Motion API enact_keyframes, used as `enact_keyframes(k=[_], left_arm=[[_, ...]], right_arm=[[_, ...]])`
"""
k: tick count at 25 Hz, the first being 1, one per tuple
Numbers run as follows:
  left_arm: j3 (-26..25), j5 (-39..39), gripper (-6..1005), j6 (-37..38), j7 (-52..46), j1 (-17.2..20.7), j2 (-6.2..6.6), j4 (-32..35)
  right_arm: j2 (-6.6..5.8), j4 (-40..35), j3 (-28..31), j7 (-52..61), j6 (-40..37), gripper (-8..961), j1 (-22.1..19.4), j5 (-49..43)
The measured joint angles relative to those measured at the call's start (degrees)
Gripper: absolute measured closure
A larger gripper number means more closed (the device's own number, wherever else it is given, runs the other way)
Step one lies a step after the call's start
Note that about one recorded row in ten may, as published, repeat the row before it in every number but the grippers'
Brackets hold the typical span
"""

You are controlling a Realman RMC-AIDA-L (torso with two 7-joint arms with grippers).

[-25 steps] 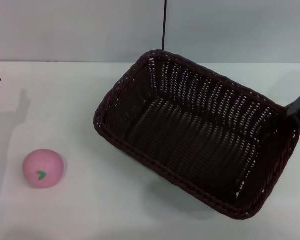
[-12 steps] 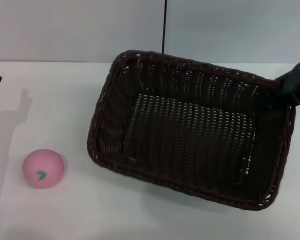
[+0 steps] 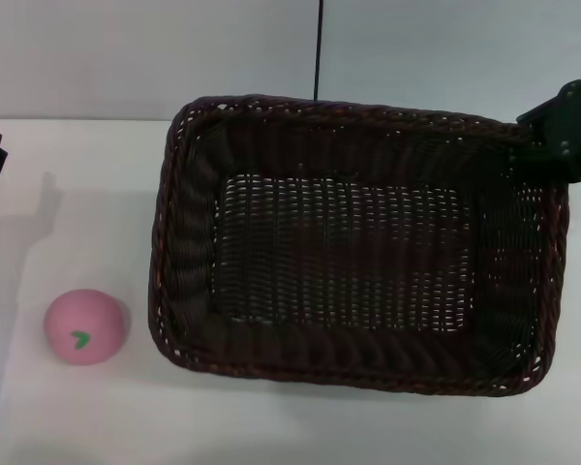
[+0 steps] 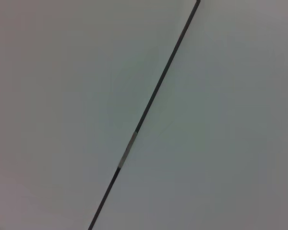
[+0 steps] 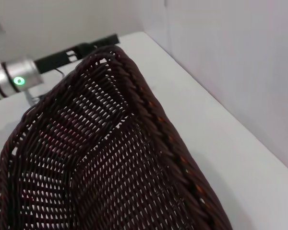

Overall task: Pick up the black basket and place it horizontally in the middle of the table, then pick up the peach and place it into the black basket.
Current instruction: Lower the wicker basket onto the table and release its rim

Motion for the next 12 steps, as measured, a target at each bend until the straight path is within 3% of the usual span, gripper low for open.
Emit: enact_keyframes(k=[5,12], left_arm=[[-0.01,0.00,185,-0.25,0.00,-0.06,-0.05,-0.27],[-0.01,0.00,185,-0.45,0.00,0.12,-0.06,-0.84]], right_arm=[[-1.79,5.97,0.00,-3.90,-0.65,719,1.44,1.32],[-2.91,13.04,-0.54,-7.15,1.30,702,2.76,0.69]])
